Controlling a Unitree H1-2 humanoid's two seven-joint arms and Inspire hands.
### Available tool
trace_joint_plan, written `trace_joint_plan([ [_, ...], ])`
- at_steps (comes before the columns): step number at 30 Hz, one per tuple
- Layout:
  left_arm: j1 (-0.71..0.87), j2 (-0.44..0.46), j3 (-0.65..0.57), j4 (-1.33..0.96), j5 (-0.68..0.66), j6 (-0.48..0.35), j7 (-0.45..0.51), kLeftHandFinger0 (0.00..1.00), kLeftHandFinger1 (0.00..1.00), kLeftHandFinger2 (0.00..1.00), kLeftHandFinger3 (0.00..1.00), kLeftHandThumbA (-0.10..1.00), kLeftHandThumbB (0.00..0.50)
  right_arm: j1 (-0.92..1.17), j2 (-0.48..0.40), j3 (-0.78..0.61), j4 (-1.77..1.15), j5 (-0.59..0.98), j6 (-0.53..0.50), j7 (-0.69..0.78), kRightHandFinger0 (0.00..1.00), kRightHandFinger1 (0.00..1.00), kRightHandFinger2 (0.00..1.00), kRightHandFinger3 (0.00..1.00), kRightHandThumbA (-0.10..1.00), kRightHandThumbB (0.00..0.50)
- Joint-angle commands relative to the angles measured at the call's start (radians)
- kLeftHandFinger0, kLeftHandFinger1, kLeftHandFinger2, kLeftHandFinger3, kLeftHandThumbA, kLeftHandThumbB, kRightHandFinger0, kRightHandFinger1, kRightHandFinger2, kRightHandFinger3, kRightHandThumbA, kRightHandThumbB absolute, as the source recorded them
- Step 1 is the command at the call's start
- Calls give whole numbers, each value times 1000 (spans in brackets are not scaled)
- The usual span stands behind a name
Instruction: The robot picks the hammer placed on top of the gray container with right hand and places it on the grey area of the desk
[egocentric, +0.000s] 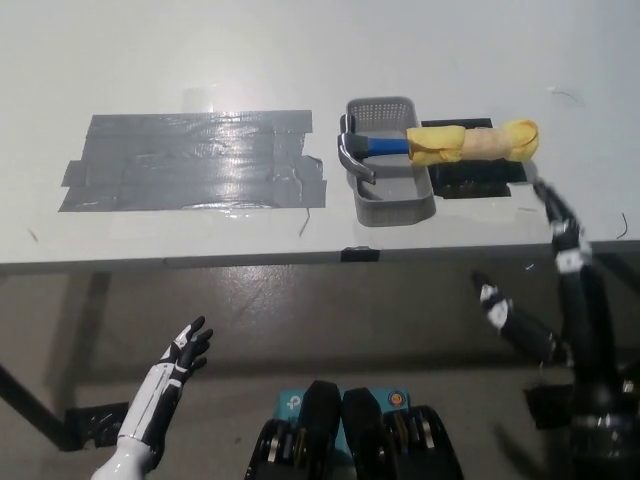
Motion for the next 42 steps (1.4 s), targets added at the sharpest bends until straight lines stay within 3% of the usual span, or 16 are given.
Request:
trace_joint_plan([
  [1, -2, 9, -3, -22, 1, -38, -16, 1000, 1000, 1000, 1000, 1000, 139, -109, -42, -1, -38, -90, 140, 99, 1000, 1000, 1000, 1000, 795, 288],
  [5, -7, 7, -1, -26, 1, -36, -12, 1000, 1000, 1000, 1000, 1000, 128, -210, -79, 19, 5, -129, 230, 168, 1000, 1000, 1000, 1000, 868, 278],
  [12, -9, 8, -2, -24, 3, -37, -13, 1000, 1000, 1000, 1000, 1000, 157, -351, -101, 79, 153, -206, 304, 195, 1000, 1000, 1000, 1000, 853, 287],
  [20, -13, 4, -4, -26, 7, -38, -9, 1000, 1000, 1000, 1000, 1000, 153, -453, -114, 154, 306, -286, 376, 195, 1000, 1000, 1000, 1000, 915, 330],
  [33, -23, 11, -4, -29, 0, -40, -18, 1000, 1000, 1000, 1000, 1000, 143, -567, -131, 213, 496, -307, 411, 171, 1000, 1000, 1000, 1000, 984, 340],
  [42, -27, 14, -5, -34, 3, -29, -20, 1000, 1000, 1000, 1000, 1000, 146, -588, -146, 214, 509, -306, 411, 160, 1000, 1000, 1000, 1000, 943, 335],
])
